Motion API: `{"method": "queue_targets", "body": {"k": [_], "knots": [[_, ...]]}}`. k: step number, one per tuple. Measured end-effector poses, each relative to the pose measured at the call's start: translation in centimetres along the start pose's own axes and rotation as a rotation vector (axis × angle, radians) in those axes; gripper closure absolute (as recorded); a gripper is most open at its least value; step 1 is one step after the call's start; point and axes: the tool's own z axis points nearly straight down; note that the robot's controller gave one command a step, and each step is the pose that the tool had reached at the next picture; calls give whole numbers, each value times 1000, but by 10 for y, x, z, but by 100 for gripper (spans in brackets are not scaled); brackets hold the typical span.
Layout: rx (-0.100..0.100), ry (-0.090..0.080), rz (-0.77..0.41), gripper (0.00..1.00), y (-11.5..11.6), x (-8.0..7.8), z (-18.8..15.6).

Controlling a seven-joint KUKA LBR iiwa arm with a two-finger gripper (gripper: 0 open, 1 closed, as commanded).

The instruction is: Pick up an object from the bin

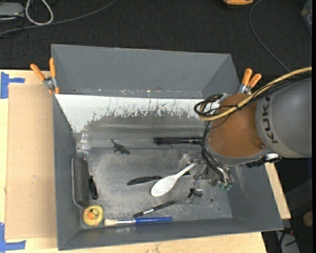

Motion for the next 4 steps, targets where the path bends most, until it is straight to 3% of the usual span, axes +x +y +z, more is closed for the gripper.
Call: {"method": "queue_targets", "body": {"k": [1,2,3,4], "knots": [[2,4,-67,0,28,6,-7],[-1,1,-62,0,53,-9,-5],[1,-3,-209,0,42,-42,39],[-3,3,-196,100,54,-25,37]]}}
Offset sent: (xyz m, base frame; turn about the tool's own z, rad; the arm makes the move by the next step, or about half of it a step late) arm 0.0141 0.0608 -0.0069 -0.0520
